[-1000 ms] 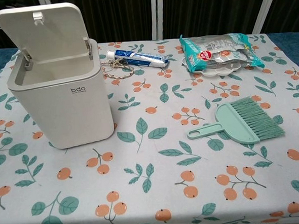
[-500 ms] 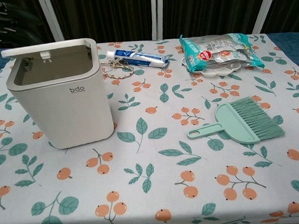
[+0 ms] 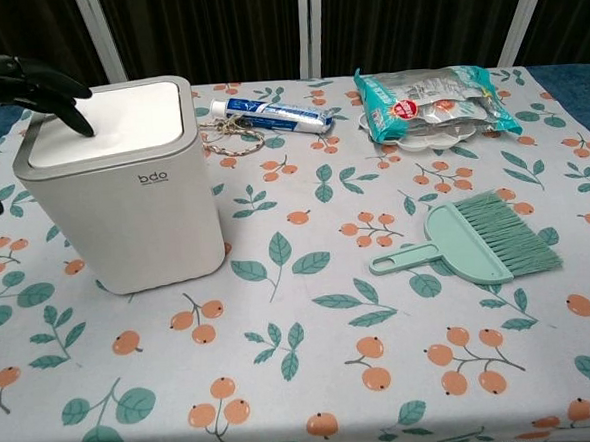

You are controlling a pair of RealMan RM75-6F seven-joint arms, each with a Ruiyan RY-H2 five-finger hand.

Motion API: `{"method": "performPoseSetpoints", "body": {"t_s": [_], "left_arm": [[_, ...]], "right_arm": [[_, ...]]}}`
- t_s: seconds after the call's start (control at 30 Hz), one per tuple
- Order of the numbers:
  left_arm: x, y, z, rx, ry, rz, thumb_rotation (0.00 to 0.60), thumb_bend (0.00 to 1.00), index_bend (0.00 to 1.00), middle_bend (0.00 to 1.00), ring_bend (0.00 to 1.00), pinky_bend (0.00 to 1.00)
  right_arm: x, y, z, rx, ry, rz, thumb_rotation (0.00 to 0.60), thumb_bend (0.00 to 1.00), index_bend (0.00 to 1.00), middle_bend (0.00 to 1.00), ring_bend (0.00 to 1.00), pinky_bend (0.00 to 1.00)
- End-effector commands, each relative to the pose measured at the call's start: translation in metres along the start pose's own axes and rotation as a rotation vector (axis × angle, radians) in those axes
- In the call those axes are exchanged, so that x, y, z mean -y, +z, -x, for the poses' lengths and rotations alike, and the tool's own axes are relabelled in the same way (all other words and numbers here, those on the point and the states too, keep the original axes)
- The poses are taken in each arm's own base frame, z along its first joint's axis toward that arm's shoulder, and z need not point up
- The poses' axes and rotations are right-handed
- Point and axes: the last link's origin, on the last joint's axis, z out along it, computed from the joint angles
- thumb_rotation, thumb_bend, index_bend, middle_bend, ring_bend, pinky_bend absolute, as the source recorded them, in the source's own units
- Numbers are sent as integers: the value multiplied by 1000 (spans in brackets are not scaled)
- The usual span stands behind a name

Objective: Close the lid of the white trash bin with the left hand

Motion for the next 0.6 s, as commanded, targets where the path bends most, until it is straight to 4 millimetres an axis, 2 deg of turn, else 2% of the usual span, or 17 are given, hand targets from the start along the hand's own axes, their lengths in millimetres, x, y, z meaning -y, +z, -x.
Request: {"method": "performPoseSetpoints", "body": {"t_s": [0.03,0.17,0.3,0.43,0.6], "left_arm": [[-1,0,6,-10,105,15,406,107,164,249,80,102],[1,1,10,-5,221,11,438,107,164,253,80,101],[2,1,16,11,263,-1,452,107,164,254,80,99],[1,1,16,3,268,0,452,107,164,256,80,99],[-1,-1,7,-49,239,1,459,107,164,256,80,98]], "right_arm": [[0,0,0,2,0,0,600,268,0,0,0,0],[0,0,1,4,1,2,600,268,0,0,0,0],[-1,0,1,5,1,4,600,268,0,0,0,0],[-2,0,2,7,3,6,600,268,0,0,0,0],[-2,0,1,5,4,5,600,267,0,0,0,0]]}}
